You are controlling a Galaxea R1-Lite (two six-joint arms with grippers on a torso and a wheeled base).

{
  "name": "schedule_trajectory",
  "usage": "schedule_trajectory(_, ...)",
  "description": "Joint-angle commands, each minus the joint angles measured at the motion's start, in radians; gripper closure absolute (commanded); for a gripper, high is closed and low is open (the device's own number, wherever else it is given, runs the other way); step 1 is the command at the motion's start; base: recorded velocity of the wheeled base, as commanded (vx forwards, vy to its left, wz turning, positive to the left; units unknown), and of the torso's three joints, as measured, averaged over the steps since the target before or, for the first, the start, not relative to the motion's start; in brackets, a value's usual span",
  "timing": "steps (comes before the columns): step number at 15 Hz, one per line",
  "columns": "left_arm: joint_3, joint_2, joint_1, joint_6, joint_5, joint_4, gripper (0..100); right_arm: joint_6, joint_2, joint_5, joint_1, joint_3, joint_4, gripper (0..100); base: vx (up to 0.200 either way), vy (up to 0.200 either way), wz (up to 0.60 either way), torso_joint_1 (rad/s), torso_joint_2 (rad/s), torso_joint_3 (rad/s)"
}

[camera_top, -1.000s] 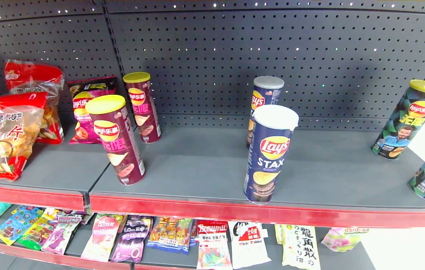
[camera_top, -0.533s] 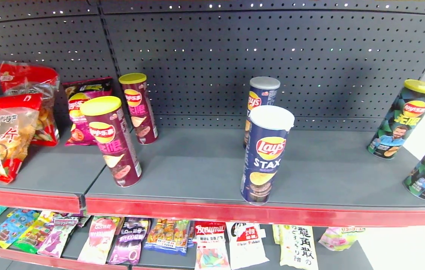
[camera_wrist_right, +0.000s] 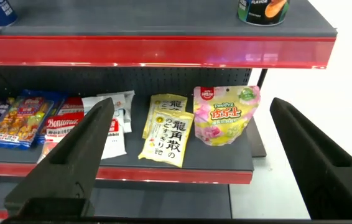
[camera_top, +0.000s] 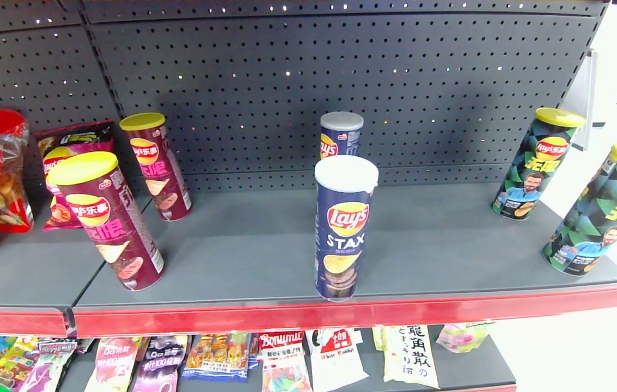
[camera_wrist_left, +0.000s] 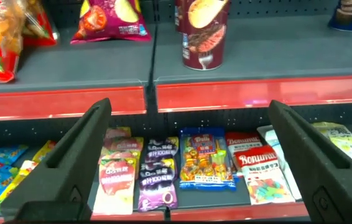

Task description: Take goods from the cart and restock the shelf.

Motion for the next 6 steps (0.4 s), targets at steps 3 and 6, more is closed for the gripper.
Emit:
schedule_trajectory(3,0.002,0.001,-0.001,0.0,0.005,-0.002,0,0.0,0.004,0.001,0.001,0.0,-0.001,0,0.0,0.0,0.0,0.0,0.0,0.0)
schedule_trajectory(6,0.001,0.001,-0.001,-0.001,0.0,-0.002,0,0.0,0.004,0.0,0.0,0.0,-0.001,0,0.0,0.0,0.0,0.0,0.0,0.0)
